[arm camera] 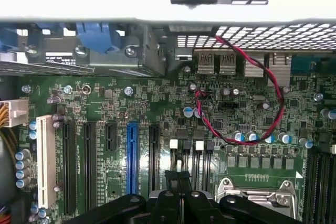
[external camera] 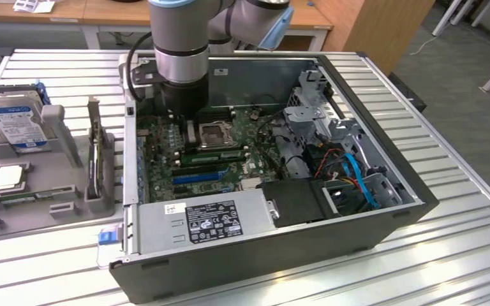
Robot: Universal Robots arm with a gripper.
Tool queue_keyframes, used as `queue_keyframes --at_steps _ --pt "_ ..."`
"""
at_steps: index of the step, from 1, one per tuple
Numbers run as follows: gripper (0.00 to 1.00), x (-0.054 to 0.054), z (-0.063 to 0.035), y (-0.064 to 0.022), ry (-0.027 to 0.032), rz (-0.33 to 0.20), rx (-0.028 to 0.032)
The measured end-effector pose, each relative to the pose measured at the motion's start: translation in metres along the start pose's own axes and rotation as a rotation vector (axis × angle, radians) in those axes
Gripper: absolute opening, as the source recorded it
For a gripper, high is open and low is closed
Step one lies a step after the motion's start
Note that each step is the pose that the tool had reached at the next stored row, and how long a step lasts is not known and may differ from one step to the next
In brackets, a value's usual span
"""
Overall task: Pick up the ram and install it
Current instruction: 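Press down the ram until it locks into place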
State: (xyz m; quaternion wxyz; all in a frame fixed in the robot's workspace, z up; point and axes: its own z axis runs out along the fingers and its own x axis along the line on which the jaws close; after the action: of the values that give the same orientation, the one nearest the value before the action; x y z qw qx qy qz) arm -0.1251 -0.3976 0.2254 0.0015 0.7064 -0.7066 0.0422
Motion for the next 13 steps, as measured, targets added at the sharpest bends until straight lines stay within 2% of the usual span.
queue_keyframes --at_steps 5,9,13 --pt "0.11 0.000 0.0029 0.0002 0.0000 0.000 0.0001" --pt "0.11 0.001 -0.0113 -0.0007 -0.0005 0.000 0.0003" --pt "0.11 0.001 -0.0163 -0.0010 -0.0006 0.000 0.0003"
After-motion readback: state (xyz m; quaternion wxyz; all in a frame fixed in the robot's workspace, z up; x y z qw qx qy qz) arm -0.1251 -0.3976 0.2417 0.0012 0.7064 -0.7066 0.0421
